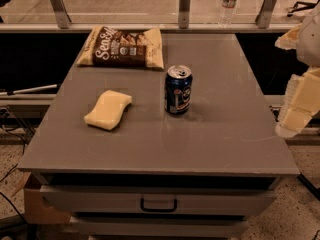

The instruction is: Pick pepsi can

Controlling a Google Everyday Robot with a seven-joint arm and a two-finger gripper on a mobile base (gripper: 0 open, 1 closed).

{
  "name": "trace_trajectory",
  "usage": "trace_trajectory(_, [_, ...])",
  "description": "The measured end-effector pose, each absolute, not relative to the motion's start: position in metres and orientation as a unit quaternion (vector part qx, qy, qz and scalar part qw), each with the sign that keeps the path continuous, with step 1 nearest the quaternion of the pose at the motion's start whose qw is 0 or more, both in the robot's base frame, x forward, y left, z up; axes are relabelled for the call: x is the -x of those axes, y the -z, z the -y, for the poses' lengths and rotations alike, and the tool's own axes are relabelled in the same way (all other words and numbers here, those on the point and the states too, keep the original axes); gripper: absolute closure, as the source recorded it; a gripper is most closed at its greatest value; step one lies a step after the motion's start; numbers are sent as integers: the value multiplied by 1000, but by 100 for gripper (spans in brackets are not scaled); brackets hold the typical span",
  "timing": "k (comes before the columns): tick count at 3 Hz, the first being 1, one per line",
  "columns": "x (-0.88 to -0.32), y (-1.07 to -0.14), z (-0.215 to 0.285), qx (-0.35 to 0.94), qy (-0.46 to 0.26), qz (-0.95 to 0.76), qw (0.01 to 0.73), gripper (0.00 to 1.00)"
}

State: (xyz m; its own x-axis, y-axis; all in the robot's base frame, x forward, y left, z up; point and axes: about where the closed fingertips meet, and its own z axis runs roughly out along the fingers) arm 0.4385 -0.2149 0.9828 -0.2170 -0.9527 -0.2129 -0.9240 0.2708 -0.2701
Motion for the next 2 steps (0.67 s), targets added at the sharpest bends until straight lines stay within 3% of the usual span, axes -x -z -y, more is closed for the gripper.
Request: trace_trajectory(2, [-445,-981,212,608,33,-772,183,0])
